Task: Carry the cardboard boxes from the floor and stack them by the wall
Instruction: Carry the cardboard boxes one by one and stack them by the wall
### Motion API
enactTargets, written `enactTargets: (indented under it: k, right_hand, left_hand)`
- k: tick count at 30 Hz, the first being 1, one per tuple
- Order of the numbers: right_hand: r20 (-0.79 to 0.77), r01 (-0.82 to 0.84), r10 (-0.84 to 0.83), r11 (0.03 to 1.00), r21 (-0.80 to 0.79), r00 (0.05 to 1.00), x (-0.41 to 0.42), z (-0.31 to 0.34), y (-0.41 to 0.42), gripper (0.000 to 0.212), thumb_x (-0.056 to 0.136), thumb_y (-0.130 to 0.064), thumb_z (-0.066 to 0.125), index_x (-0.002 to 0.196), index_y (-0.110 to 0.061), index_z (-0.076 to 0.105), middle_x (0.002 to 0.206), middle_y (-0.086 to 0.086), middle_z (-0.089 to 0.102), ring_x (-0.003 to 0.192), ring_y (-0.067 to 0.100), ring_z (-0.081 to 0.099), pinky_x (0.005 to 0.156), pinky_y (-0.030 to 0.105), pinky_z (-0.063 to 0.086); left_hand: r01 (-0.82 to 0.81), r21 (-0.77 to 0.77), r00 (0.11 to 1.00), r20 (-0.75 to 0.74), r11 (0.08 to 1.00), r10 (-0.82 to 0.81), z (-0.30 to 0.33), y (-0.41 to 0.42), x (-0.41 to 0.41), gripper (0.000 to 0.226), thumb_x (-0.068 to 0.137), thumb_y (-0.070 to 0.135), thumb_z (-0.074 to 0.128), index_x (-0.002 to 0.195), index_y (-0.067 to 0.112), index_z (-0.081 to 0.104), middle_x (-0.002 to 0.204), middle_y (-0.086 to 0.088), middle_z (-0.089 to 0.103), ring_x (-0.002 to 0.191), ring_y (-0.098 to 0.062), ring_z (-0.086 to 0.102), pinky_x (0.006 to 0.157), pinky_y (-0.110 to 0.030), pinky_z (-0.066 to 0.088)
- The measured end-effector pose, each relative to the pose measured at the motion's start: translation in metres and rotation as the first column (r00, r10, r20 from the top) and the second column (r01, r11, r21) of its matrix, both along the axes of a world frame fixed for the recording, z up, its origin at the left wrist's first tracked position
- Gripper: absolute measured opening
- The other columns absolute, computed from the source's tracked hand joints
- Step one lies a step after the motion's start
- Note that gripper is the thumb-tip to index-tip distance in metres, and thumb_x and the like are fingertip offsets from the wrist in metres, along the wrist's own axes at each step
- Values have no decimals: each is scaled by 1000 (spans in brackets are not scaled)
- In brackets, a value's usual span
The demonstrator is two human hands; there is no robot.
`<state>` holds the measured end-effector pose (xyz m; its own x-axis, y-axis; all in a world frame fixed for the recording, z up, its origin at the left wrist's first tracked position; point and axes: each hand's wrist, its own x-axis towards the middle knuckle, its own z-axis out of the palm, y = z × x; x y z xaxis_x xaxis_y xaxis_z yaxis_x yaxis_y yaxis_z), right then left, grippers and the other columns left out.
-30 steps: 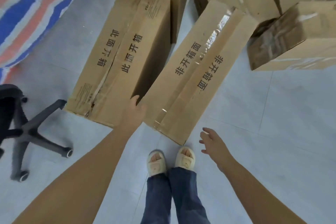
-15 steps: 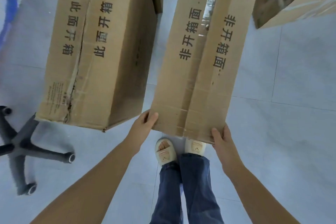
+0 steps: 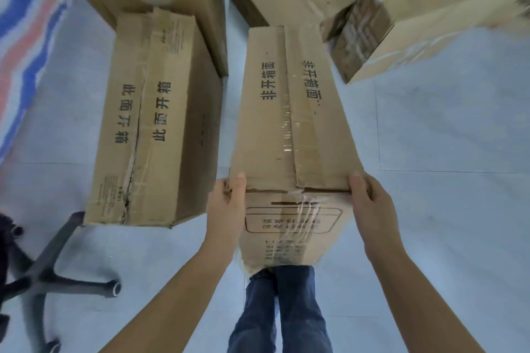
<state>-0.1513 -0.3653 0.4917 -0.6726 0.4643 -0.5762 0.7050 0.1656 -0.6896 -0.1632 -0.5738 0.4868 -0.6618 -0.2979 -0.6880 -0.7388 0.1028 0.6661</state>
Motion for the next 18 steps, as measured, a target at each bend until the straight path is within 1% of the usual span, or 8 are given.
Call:
enactTargets:
  k: [3,6,8,10,11,14,16,18]
  right_hand:
    - [-50,49,-49,999,-4,998,-8,25,6,24,92,-51,47,99,-36,64,78,-28,63,69,-18,54,62,20,37]
    - [13,13,-12,997,-74,1000,-25,35,5,32,90,-56,46,112,-36,57,104,-12,61,80,-4,56,61,23,38]
    - [116,17,6,980,-196,993,-42,41,4,36,90,-58,45,121,-40,48,111,-7,56,85,5,54,64,27,43]
    - [236,49,37,936,-348,971,-58,48,5,48,89,-60,47,132,-40,40,112,-8,51,96,18,51,69,46,51]
    - [280,63,58,912,-405,958,-63,50,4,50,89,-61,48,133,-40,38,113,-7,49,100,23,48,65,56,50]
    - [286,126,17,870,-476,958,-65,51,2,43,89,-52,55,126,-35,42,102,-10,48,88,23,50,68,72,48]
    - [272,138,-8,876,-461,962,-57,51,2,41,89,-48,56,126,-35,44,101,-14,46,86,20,48,72,73,47]
    - [276,109,19,890,-442,961,-47,55,2,41,89,-48,55,126,-34,46,104,-15,48,86,20,51,67,66,53]
  left_hand:
    - [112,0,989,94,994,-111,23,-6,-18,37,89,62,41,100,28,50,104,3,57,95,-11,54,69,-27,41]
    - [202,8,962,187,979,-199,31,-13,-38,59,85,71,36,128,31,42,117,1,55,106,-19,54,90,-41,49]
    - [176,54,955,233,983,-184,36,-18,-52,53,82,76,36,120,40,42,107,8,56,99,-16,54,87,-44,51]
    - [94,146,940,314,985,-136,43,-25,-65,47,75,77,47,104,41,45,99,10,52,96,-19,51,73,-45,54]
    - [41,209,930,349,977,-113,44,-28,-70,48,70,75,55,100,39,47,98,9,50,98,-22,50,67,-48,55]
    - [-89,384,940,338,919,-50,41,-30,-70,37,69,58,71,97,39,56,104,8,53,94,-25,52,64,-64,53]
    - [-98,409,947,317,907,-41,43,-24,-60,34,73,51,68,103,41,58,112,7,55,100,-25,53,71,-65,50]
    - [-118,402,942,335,908,-26,48,-20,-48,31,78,49,67,104,38,57,115,4,56,104,-26,54,81,-66,46]
